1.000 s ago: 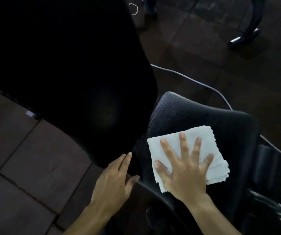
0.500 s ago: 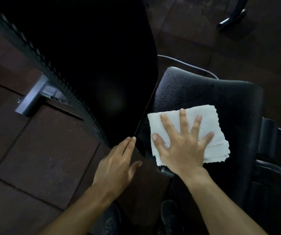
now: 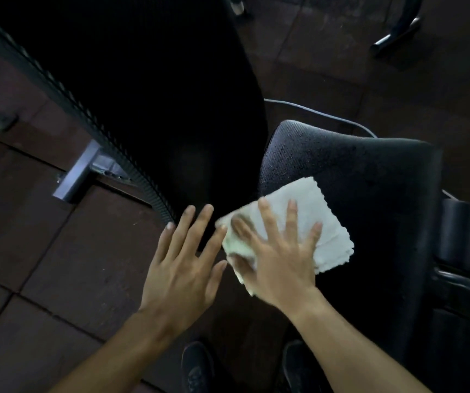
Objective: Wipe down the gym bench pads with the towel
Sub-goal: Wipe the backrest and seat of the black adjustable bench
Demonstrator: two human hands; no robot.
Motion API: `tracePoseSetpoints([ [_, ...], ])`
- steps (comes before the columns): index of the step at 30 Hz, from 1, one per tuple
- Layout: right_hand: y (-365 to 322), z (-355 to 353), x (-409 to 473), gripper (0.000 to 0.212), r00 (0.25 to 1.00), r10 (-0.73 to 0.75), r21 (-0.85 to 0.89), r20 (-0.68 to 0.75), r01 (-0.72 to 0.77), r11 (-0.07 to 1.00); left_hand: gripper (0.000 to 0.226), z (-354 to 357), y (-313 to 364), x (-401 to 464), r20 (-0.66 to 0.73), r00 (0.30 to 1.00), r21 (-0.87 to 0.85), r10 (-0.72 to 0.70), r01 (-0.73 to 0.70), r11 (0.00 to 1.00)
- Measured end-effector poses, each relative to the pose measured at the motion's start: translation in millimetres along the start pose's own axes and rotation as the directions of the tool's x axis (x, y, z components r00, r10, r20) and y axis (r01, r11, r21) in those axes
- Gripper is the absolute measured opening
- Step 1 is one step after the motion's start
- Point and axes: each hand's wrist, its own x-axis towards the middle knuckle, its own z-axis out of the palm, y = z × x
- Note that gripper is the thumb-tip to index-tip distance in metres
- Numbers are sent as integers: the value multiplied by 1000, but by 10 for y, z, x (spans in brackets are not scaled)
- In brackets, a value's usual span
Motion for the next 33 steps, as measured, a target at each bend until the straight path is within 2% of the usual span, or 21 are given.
tracePoseSetpoints([
  [3, 155, -1, -118, 66, 991, -117, -45, 60, 120, 992, 59, 5, -27, 7, 37, 999, 28, -10, 9, 1000],
  [8, 156, -116, 453, 68, 995, -32, 52, 94, 27, 998, 54, 27, -4, 5, 22, 999, 22, -30, 30, 999],
  [11, 247, -135, 331, 69, 996, -80, 124, 37, 75, 989, 55, 42, 215, 58, 19, 999, -115, -45, 47, 992],
  [13, 481, -143, 147, 68, 996, -68, 160, -51, 76, 984, 60, 96, 446, 165, 114, 991, -196, -66, 88, 977],
  [15, 825, -249, 24, 65, 995, 27, 134, -92, -15, 991, 65, 174, 680, 424, 262, 958, -218, -116, 176, 960],
  [18, 1442, -422, 38, 70, 982, 187, 67, -35, -184, 981, 67, 353, 976, 939, 434, 871, -210, -230, 346, 915],
  [19, 1607, -460, 49, 72, 975, 220, 40, 17, -221, 975, 69, 402, 1055, 1082, 449, 852, -198, -269, 388, 900],
  [22, 1889, -392, 43, 76, 961, 227, 13, 158, -232, 973, 72, 500, 1180, 1284, 427, 828, -131, -364, 455, 881],
  [26, 1825, -338, -73, 75, 968, 188, 48, 167, -199, 979, 69, 434, 1255, 986, 427, 801, -119, -419, 509, 852],
  [30, 1763, -333, -87, 72, 970, 153, 78, 191, -170, 982, 72, 354, 1387, 802, 482, 715, -77, -506, 610, 789],
  [31, 1759, -328, -81, 71, 972, 138, 64, 192, -153, 986, 73, 374, 1367, 868, 492, 709, -75, -505, 612, 787],
  [33, 1771, -326, -51, 70, 972, 148, 60, 185, -162, 985, 75, 458, 1279, 1150, 447, 763, -87, -466, 556, 827],
])
